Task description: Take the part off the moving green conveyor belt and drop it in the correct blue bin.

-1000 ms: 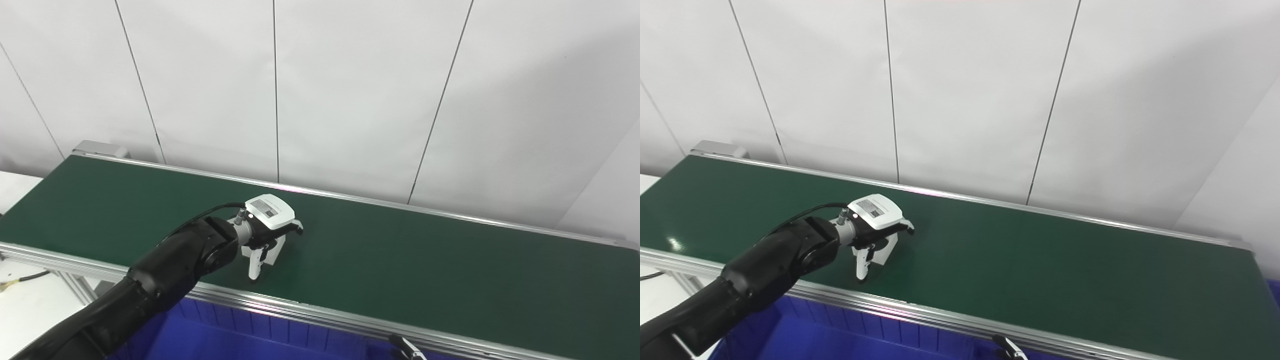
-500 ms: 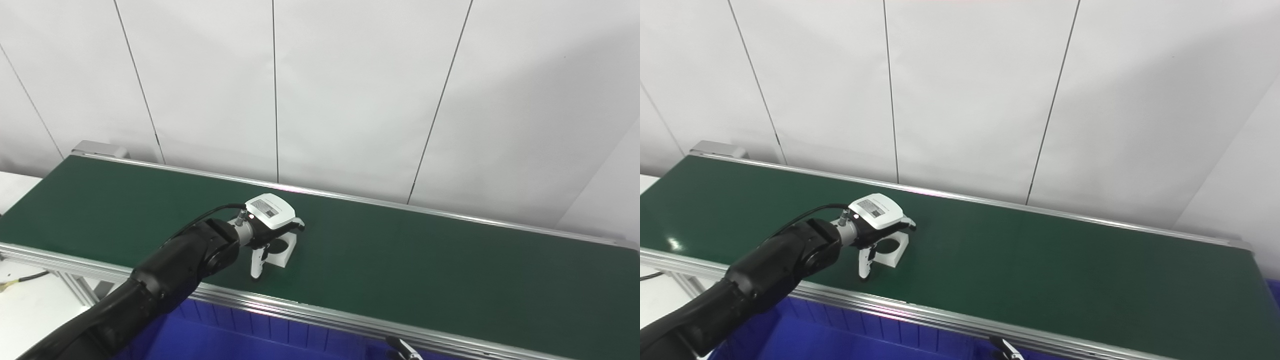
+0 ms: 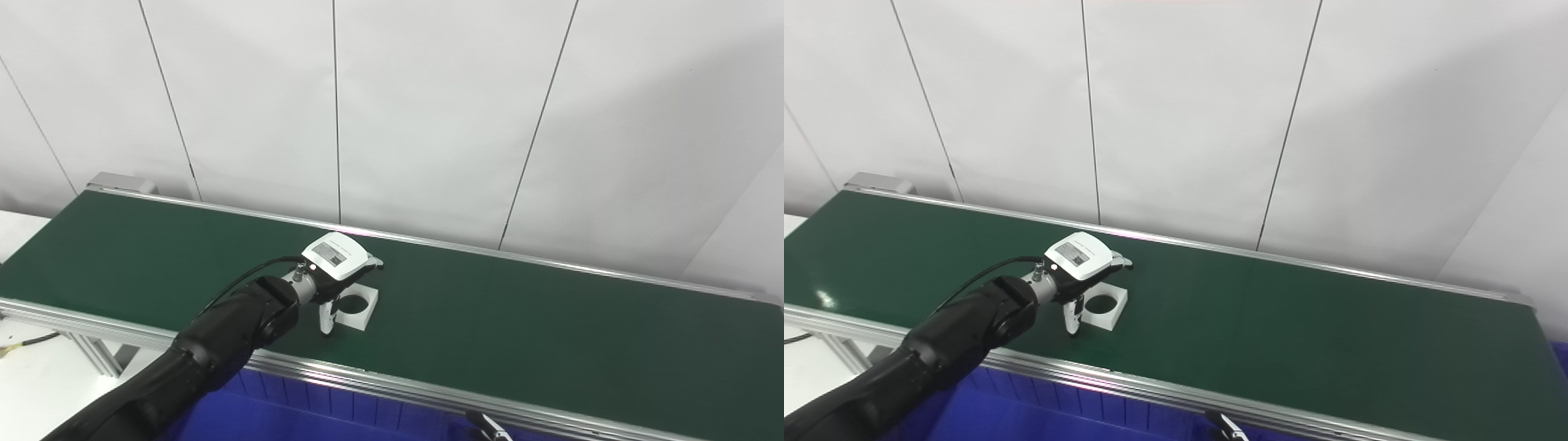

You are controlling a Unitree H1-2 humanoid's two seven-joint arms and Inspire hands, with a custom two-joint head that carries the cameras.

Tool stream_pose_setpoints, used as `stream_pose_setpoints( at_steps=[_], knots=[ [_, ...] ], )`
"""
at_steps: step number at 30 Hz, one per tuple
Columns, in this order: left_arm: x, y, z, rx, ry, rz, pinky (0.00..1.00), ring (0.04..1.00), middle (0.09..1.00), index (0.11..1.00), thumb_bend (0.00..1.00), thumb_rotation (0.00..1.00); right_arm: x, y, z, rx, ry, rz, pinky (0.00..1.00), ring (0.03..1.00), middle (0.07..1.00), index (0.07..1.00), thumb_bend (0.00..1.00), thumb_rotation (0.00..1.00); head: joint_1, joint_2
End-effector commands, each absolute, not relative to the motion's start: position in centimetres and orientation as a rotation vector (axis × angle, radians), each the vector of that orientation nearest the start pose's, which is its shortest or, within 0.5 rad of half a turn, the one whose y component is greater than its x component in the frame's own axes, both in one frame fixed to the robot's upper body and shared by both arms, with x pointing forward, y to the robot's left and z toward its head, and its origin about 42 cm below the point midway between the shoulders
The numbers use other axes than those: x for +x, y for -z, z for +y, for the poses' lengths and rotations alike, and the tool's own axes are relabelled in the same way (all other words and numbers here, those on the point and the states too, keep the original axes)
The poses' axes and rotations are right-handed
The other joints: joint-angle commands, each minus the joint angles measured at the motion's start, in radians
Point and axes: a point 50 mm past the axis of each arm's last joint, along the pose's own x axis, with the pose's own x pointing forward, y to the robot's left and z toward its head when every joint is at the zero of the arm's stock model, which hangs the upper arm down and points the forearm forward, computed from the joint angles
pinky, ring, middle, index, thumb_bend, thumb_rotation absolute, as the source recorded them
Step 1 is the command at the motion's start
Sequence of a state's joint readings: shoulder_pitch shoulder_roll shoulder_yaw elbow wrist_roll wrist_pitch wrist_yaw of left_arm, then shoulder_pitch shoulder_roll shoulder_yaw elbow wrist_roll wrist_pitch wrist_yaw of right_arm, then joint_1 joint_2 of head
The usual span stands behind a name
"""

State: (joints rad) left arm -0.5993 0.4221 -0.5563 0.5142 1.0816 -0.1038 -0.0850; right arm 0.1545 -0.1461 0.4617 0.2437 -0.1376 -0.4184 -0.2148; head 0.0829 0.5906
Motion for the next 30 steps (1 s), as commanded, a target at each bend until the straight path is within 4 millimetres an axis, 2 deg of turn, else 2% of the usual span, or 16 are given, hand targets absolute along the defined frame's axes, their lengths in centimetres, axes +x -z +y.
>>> stream_pose_setpoints(
  at_steps=[1, 8, 12, 17, 21, 24, 30],
  knots=[
    [46.3, -16.9, 21.5, 1.741, 0.466, -0.299, 0.76, 0.823, 0.865, 0.862, 0.97, 0.09, 19.5, -2.5, -15.2, -0.168, -0.287, -0.124, 0.78, 0.828, 0.867, 0.835, 0.82, 0.92, -0.002, -0.001],
    [46.4, -17.1, 18.4, 1.688, 0.482, -0.305, 0.76, 0.83, 0.873, 0.864, 1.0, 0.12, 19.6, -2.5, -14.6, -0.17, -0.293, -0.127, 0.78, 0.831, 0.86, 0.833, 0.83, 0.93, -0.013, 0.001],
    [46.3, -17.4, 15.6, 1.664, 0.5, -0.326, 0.73, 0.827, 0.87, 0.87, 1.0, 0.11, 19.9, -2.5, -14.2, -0.165, -0.297, -0.129, 0.76, 0.832, 0.861, 0.831, 0.85, 0.92, -0.019, 0.001],
    [46.0, -17.6, 13.4, 1.653, 0.533, -0.318, 0.72, 0.825, 0.874, 0.875, 1.0, 0.13, 20.1, -2.5, -13.7, -0.161, -0.298, -0.133, 0.75, 0.827, 0.858, 0.825, 0.85, 0.92, -0.029, 0.003],
    [45.9, -17.5, 12.3, 1.663, 0.549, -0.319, 0.71, 0.821, 0.873, 0.87, 1.0, 0.14, 20.1, -2.6, -13.4, -0.157, -0.3, -0.137, 0.75, 0.823, 0.859, 0.825, 0.84, 0.92, -0.033, 0.003],
    [46.0, -17.3, 11.7, 1.666, 0.558, -0.319, 0.74, 0.826, 0.877, 0.871, 1.0, 0.11, 20.1, -2.7, -13.3, -0.149, -0.304, -0.138, 0.76, 0.829, 0.865, 0.827, 0.84, 0.91, -0.035, 0.004],
    [46.5, -17.2, 11.8, 1.681, 0.574, -0.294, 0.76, 0.833, 0.883, 0.877, 1.0, 0.09, 19.8, -3.0, -13.1, -0.144, -0.306, -0.149, 0.76, 0.83, 0.866, 0.833, 0.85, 0.91, -0.043, 0.012]
  ],
)
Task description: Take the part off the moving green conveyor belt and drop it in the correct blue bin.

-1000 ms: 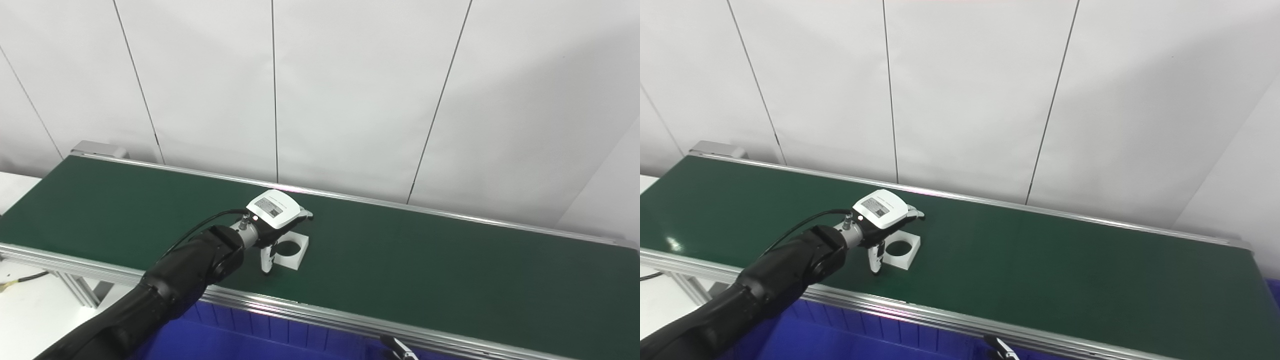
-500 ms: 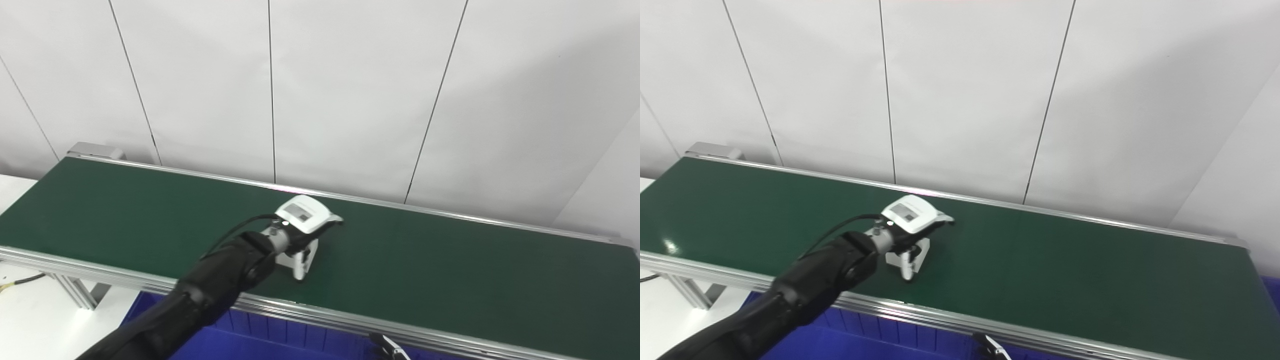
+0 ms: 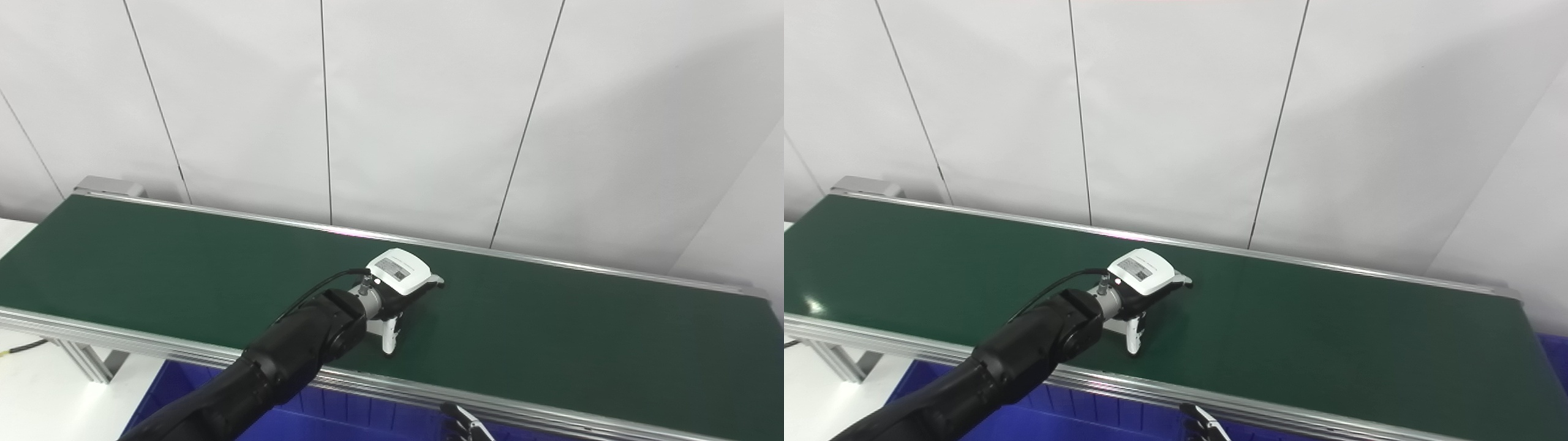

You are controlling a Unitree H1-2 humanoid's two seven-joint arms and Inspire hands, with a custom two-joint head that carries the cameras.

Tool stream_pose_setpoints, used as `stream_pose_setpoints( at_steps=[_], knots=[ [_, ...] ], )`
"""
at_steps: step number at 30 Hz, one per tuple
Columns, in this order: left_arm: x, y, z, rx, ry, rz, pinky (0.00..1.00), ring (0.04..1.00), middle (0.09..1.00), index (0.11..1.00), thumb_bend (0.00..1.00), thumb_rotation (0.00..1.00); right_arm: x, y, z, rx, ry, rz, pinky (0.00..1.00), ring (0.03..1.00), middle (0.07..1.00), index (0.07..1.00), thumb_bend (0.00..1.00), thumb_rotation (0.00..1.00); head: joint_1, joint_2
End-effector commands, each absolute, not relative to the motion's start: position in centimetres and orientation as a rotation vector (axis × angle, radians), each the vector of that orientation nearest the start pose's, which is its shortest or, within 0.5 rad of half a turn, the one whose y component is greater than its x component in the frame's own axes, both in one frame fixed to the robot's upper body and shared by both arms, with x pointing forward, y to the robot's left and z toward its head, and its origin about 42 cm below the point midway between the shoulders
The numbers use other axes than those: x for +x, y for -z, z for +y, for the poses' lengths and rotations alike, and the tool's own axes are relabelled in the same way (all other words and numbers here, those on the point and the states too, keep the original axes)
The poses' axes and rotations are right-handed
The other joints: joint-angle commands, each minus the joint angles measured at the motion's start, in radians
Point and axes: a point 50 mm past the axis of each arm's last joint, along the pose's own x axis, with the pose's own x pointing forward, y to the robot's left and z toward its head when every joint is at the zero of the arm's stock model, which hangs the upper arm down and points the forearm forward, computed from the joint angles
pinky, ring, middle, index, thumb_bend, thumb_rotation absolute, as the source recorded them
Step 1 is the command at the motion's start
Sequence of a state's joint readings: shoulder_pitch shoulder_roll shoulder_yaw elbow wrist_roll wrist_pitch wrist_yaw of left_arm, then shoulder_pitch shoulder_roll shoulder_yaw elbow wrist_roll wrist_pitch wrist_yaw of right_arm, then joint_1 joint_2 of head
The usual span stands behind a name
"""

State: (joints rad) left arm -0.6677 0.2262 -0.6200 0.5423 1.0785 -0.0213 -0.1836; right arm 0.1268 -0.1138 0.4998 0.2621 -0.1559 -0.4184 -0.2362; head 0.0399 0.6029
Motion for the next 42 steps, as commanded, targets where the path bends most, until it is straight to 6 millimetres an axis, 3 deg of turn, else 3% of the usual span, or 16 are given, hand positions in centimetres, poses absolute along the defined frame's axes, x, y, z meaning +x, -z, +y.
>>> stream_pose_setpoints(
  at_steps=[1, 18, 24, 26, 29, 30, 32, 36, 42],
  knots=[
    [46.5, -17.1, 11.9, 1.685, 0.575, -0.29, 0.75, 0.833, 0.883, 0.877, 1.0, 0.09, 19.8, -3.0, -13.1, -0.144, -0.307, -0.149, 0.76, 0.829, 0.866, 0.833, 0.85, 0.91, 0.001, 0.001],
    [47.4, -16.2, 12.7, 1.73, 0.575, -0.261, 0.74, 0.833, 0.875, 0.872, 1.0, 0.12, 19.4, -3.5, -12.7, -0.138, -0.327, -0.167, 0.76, 0.826, 0.87, 0.839, 0.84, 0.92, -0.008, 0.017],
    [47.5, -15.5, 12.2, 1.77, 0.595, -0.256, 0.73, 0.785, 0.818, 0.779, 1.0, 0.07, 19.2, -3.9, -12.6, -0.135, -0.335, -0.178, 0.75, 0.825, 0.875, 0.844, 0.84, 0.93, -0.012, 0.022],
    [47.5, -15.3, 12.1, 1.768, 0.592, -0.254, 0.67, 0.726, 0.782, 0.744, 0.98, 0.05, 19.2, -4.0, -12.5, -0.132, -0.338, -0.182, 0.75, 0.825, 0.876, 0.844, 0.84, 0.93, -0.015, 0.025],
    [47.6, -14.9, 12.0, 1.754, 0.584, -0.27, 0.51, 0.558, 0.669, 0.658, 0.85, 0.01, 19.2, -4.1, -12.3, -0.128, -0.345, -0.186, 0.74, 0.824, 0.877, 0.843, 0.84, 0.92, -0.019, 0.028],
    [47.6, -14.8, 12.0, 1.751, 0.582, -0.277, 0.46, 0.515, 0.614, 0.561, 0.66, 0.02, 19.2, -4.2, -12.3, -0.125, -0.347, -0.188, 0.74, 0.824, 0.876, 0.843, 0.85, 0.92, -0.021, 0.03],
    [47.7, -14.7, 12.0, 1.746, 0.58, -0.288, 0.32, 0.374, 0.466, 0.503, 0.54, 0.0, 19.3, -4.3, -12.2, -0.12, -0.351, -0.188, 0.75, 0.827, 0.875, 0.844, 0.85, 0.92, -0.021, 0.03],
    [47.7, -14.5, 11.7, 1.722, 0.593, -0.267, 0.17, 0.223, 0.4, 0.492, 0.52, 0.0, 19.3, -4.4, -12.1, -0.116, -0.354, -0.19, 0.74, 0.825, 0.87, 0.845, 0.86, 0.93, -0.022, 0.034],
    [47.6, -14.6, 11.4, 1.709, 0.62, -0.265, 0.2, 0.267, 0.469, 0.484, 0.52, 0.0, 19.2, -4.5, -12.0, -0.115, -0.36, -0.195, 0.74, 0.82, 0.863, 0.846, 0.87, 0.93, -0.02, 0.037]
  ],
)
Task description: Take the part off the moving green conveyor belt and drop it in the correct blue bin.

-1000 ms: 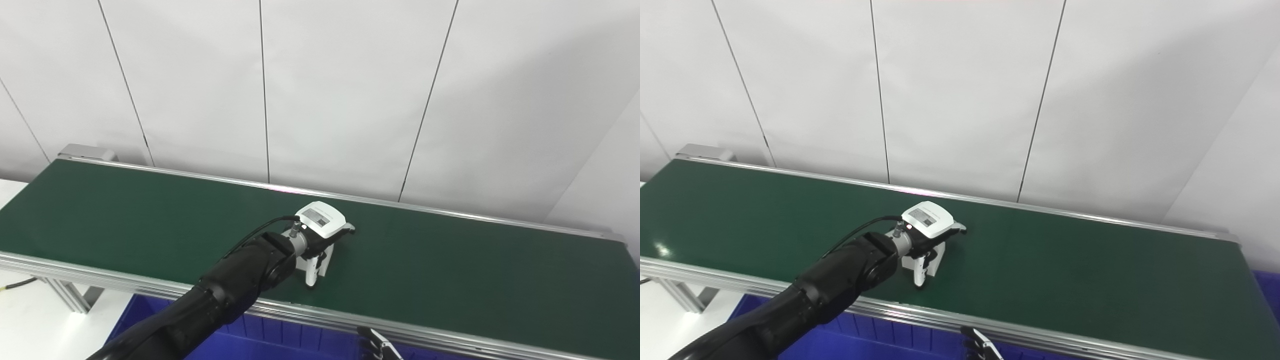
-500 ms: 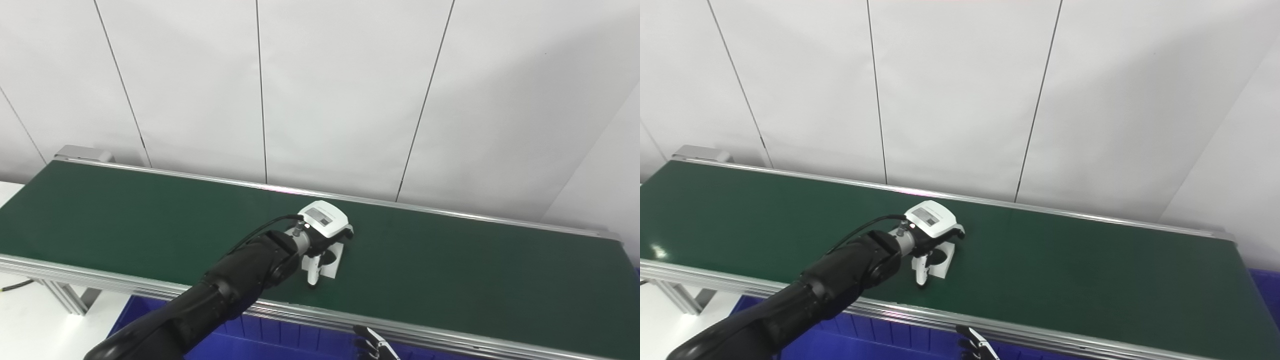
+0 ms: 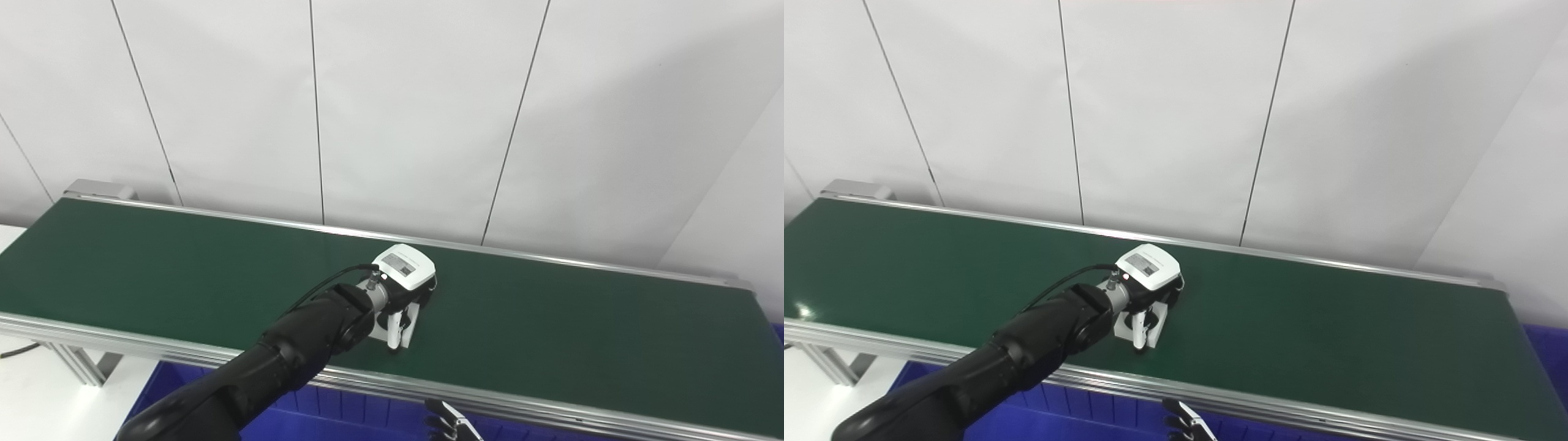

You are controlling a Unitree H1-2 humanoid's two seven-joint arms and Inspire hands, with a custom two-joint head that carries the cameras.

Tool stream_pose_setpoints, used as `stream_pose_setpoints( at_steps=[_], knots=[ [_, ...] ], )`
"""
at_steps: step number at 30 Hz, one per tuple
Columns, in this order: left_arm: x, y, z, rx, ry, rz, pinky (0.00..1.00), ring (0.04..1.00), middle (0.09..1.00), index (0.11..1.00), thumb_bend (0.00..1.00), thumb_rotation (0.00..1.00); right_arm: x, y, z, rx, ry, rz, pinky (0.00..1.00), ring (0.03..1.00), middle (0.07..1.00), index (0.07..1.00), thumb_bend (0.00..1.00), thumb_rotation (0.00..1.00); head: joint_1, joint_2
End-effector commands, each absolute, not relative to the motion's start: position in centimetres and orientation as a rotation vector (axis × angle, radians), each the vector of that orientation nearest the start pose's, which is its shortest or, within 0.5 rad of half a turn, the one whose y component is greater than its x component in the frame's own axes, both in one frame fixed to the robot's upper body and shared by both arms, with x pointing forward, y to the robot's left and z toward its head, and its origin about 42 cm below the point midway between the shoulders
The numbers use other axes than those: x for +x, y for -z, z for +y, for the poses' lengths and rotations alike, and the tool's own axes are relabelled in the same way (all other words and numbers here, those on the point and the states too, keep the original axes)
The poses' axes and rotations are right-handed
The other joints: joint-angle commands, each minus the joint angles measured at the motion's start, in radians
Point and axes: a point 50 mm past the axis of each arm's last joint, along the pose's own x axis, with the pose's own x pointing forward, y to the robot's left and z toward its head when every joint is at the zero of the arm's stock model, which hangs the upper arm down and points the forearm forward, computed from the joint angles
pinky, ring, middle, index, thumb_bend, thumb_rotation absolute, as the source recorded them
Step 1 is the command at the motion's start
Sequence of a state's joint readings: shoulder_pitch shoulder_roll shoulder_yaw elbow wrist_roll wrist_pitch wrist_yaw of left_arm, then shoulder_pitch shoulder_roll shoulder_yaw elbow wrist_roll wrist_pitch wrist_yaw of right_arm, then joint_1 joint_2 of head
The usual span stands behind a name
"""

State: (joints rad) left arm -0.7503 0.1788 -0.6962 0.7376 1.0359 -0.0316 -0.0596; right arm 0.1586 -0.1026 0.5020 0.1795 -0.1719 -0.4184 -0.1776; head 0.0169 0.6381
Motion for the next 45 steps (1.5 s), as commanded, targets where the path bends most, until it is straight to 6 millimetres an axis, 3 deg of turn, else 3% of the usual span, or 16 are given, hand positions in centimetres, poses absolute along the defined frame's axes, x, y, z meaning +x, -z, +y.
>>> stream_pose_setpoints(
  at_steps=[1, 12, 18, 22, 27, 30, 32, 40, 45],
  knots=[
    [47.6, -14.6, 11.3, 1.708, 0.622, -0.259, 0.19, 0.259, 0.47, 0.484, 0.52, 0.0, 19.2, -4.5, -12.0, -0.114, -0.36, -0.195, 0.74, 0.82, 0.863, 0.845, 0.87, 0.93, 0.003, 0.002],
    [46.9, -16.5, 10.5, 1.676, 0.627, -0.278, 0.2, 0.274, 0.474, 0.491, 0.52, 0.0, 19.3, -4.6, -12.2, -0.11, -0.377, -0.192, 0.74, 0.825, 0.863, 0.844, 0.87, 0.93, 0.017, 0.004],
    [44.5, -20.2, 9.7, 1.63, 0.634, -0.353, 0.25, 0.321, 0.436, 0.493, 0.53, 0.0, 19.3, -4.7, -12.3, -0.101, -0.368, -0.191, 0.74, 0.815, 0.851, 0.839, 0.88, 0.93, 0.024, 0.019],
    [42.1, -22.6, 10.2, 1.575, 0.625, -0.446, 0.35, 0.432, 0.456, 0.507, 0.53, 0.0, 19.4, -4.9, -12.4, -0.102, -0.365, -0.197, 0.74, 0.82, 0.851, 0.844, 0.86, 0.93, 0.031, 0.032],
    [38.4, -23.9, 12.2, 1.526, 0.63, -0.504, 0.29, 0.351, 0.411, 0.509, 0.52, 0.0, 19.6, -5.0, -12.7, -0.097, -0.365, -0.199, 0.75, 0.823, 0.851, 0.85, 0.85, 0.92, 0.048, 0.046],
    [36.4, -23.9, 14.0, 1.534, 0.628, -0.5, 0.35, 0.43, 0.468, 0.499, 0.52, 0.0, 19.7, -5.1, -12.9, -0.098, -0.358, -0.201, 0.75, 0.822, 0.847, 0.852, 0.87, 0.93, 0.058, 0.058],
    [35.4, -23.8, 14.9, 1.549, 0.634, -0.488, 0.35, 0.407, 0.445, 0.514, 0.52, 0.0, 19.7, -5.2, -13.1, -0.096, -0.354, -0.202, 0.75, 0.822, 0.844, 0.85, 0.88, 0.93, 0.066, 0.066],
    [32.1, -21.8, 19.3, 1.643, 0.714, -0.398, 0.34, 0.406, 0.445, 0.516, 0.52, 0.0, 19.8, -5.7, -13.5, -0.102, -0.35, -0.213, 0.75, 0.817, 0.839, 0.842, 0.9, 0.94, 0.087, 0.094],
    [30.9, -21.2, 21.3, 1.673, 0.746, -0.353, 0.26, 0.337, 0.412, 0.509, 0.52, 0.0, 19.8, -5.8, -13.9, -0.109, -0.346, -0.217, 0.74, 0.81, 0.839, 0.844, 0.9, 0.95, 0.101, 0.103]
  ],
)
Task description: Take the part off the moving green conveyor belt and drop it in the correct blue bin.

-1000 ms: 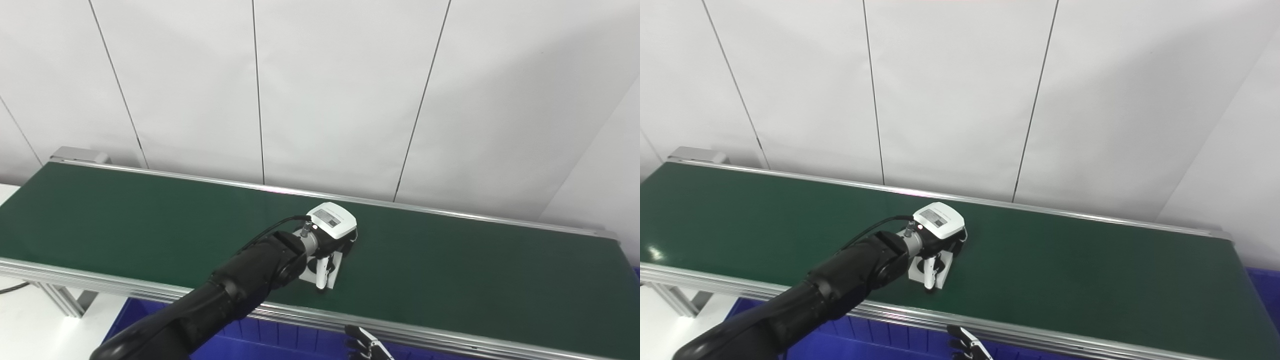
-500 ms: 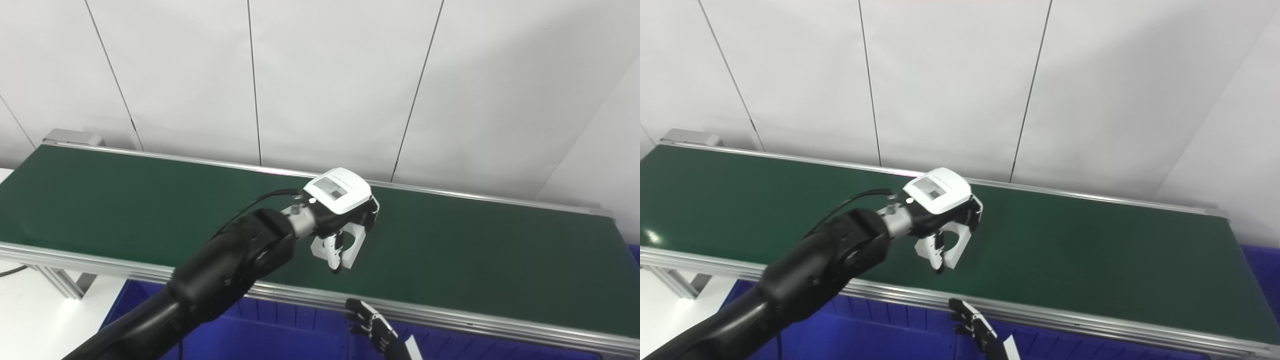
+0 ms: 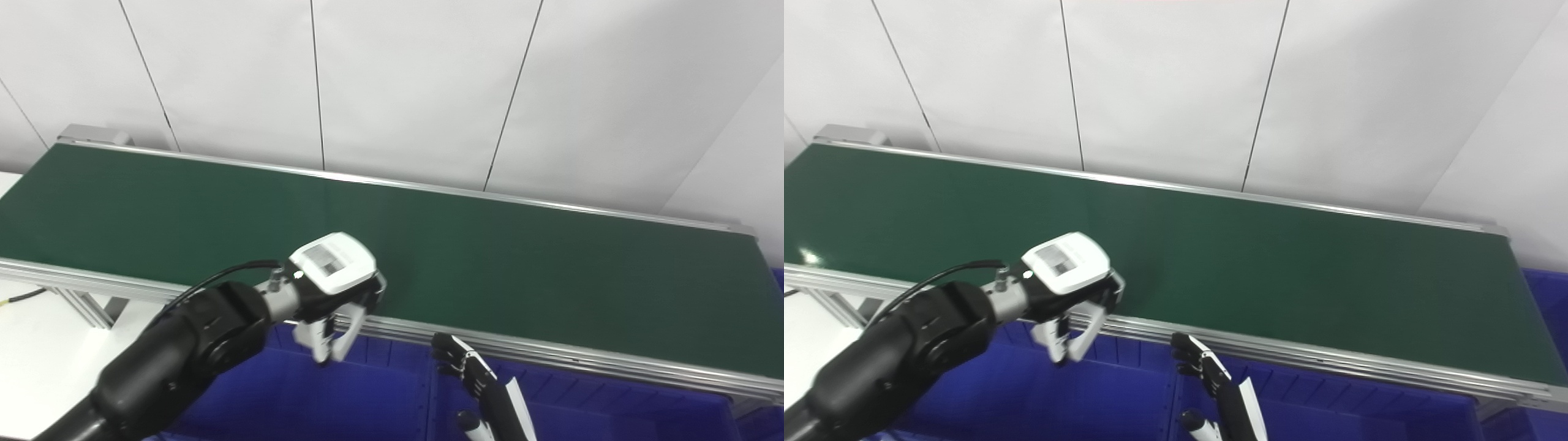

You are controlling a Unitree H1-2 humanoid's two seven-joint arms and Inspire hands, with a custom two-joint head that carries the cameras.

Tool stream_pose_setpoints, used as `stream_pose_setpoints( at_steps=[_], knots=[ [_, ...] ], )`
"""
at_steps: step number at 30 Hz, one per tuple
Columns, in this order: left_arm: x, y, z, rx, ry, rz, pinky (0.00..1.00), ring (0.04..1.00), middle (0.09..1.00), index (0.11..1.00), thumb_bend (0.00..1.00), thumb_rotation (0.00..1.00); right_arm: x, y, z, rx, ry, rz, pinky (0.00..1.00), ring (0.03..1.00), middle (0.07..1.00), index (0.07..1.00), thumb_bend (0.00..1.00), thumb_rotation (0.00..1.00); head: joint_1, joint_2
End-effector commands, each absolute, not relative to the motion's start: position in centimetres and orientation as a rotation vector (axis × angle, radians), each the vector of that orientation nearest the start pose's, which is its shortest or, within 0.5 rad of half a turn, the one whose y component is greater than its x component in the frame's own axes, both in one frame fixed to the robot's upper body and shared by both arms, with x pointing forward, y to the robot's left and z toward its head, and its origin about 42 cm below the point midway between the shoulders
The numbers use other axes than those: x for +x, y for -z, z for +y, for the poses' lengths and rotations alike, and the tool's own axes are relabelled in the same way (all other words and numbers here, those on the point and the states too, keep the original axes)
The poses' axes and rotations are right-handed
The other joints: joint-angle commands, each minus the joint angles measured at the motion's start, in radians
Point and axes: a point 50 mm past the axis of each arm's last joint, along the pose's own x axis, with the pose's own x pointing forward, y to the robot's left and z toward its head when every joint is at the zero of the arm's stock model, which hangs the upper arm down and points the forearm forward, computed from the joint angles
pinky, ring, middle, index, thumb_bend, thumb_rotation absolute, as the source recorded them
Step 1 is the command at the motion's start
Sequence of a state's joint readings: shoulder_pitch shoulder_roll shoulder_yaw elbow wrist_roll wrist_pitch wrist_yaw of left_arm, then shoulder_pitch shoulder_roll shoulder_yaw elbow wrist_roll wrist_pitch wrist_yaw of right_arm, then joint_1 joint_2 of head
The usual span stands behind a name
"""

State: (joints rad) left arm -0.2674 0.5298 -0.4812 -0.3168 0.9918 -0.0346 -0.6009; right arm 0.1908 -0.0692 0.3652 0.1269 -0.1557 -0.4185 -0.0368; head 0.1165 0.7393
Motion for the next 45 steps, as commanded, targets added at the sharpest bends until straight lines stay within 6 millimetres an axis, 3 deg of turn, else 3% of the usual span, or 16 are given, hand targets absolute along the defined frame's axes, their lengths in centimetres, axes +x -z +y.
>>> stream_pose_setpoints(
  at_steps=[1, 3, 5, 10, 11, 13, 16, 19, 22, 28, 31, 38, 45],
  knots=[
    [30.6, -20.9, 21.9, 1.683, 0.746, -0.354, 0.25, 0.33, 0.408, 0.506, 0.52, 0.0, 19.7, -5.8, -14.0, -0.109, -0.346, -0.217, 0.74, 0.81, 0.839, 0.844, 0.9, 0.94, 0.008, 0.003],
    [30.3, -20.5, 22.9, 1.711, 0.756, -0.335, 0.24, 0.305, 0.465, 0.489, 0.53, 0.0, 19.7, -5.9, -14.1, -0.108, -0.346, -0.214, 0.75, 0.812, 0.838, 0.843, 0.9, 0.94, 0.011, 0.004],
    [30.0, -20.0, 24.3, 1.716, 0.765, -0.292, 0.27, 0.342, 0.422, 0.508, 0.52, 0.0, 19.6, -5.9, -14.2, -0.102, -0.347, -0.21, 0.75, 0.813, 0.839, 0.842, 0.9, 0.94, 0.011, 0.004],
    [29.4, -19.4, 27.3, 1.705, 0.707, -0.236, 0.25, 0.328, 0.406, 0.51, 0.52, 0.0, 19.6, -5.9, -14.5, -0.104, -0.35, -0.21, 0.75, 0.813, 0.839, 0.845, 0.9, 0.94, 0.018, 0.006],
    [29.3, -19.3, 27.7, 1.698, 0.696, -0.235, 0.23, 0.304, 0.453, 0.494, 0.53, 0.0, 19.6, -5.9, -14.5, -0.105, -0.351, -0.21, 0.75, 0.811, 0.838, 0.844, 0.89, 0.94, 0.02, 0.008],
    [29.2, -19.1, 28.3, 1.684, 0.676, -0.22, 0.18, 0.248, 0.469, 0.486, 0.53, 0.0, 19.5, -5.8, -14.6, -0.105, -0.353, -0.209, 0.75, 0.809, 0.837, 0.842, 0.89, 0.95, 0.02, 0.008],
    [29.0, -18.5, 29.0, 1.653, 0.648, -0.186, 0.17, 0.242, 0.472, 0.487, 0.53, 0.0, 19.5, -5.8, -14.6, -0.105, -0.355, -0.207, 0.75, 0.808, 0.837, 0.843, 0.88, 0.94, 0.02, 0.008],
    [28.3, -17.4, 29.2, 1.604, 0.617, -0.121, 0.18, 0.253, 0.473, 0.489, 0.53, 0.0, 19.5, -5.8, -14.6, -0.102, -0.357, -0.205, 0.75, 0.81, 0.839, 0.845, 0.89, 0.94, 0.02, 0.012],
    [27.5, -16.1, 29.3, 1.56, 0.596, -0.053, 0.3, 0.389, 0.449, 0.521, 0.52, 0.0, 19.5, -5.8, -14.6, -0.106, -0.356, -0.202, 0.75, 0.807, 0.836, 0.844, 0.89, 0.95, 0.02, 0.012],
    [25.8, -13.1, 28.8, 1.47, 0.556, 0.036, 0.39, 0.479, 0.482, 0.498, 0.52, 0.0, 19.6, -5.8, -14.6, -0.102, -0.361, -0.208, 0.75, 0.809, 0.838, 0.848, 0.88, 0.94, 0.016, 0.017],
    [25.1, -11.3, 28.5, 1.463, 0.556, 0.087, 0.35, 0.472, 0.462, 0.507, 0.53, 0.0, 19.6, -5.9, -14.5, -0.107, -0.362, -0.209, 0.75, 0.808, 0.839, 0.848, 0.88, 0.94, 0.013, 0.016],
    [24.7, -8.3, 28.5, 1.441, 0.545, 0.132, 0.38, 0.494, 0.486, 0.495, 0.53, 0.0, 19.6, -5.9, -14.4, -0.103, -0.355, -0.203, 0.75, 0.813, 0.84, 0.848, 0.9, 0.94, 0.012, 0.018],
    [24.7, -7.6, 28.7, 1.429, 0.525, 0.114, 0.37, 0.493, 0.503, 0.488, 0.52, 0.0, 19.5, -6.0, -14.5, -0.103, -0.359, -0.205, 0.75, 0.815, 0.84, 0.849, 0.9, 0.93, 0.006, 0.015]
  ],
)
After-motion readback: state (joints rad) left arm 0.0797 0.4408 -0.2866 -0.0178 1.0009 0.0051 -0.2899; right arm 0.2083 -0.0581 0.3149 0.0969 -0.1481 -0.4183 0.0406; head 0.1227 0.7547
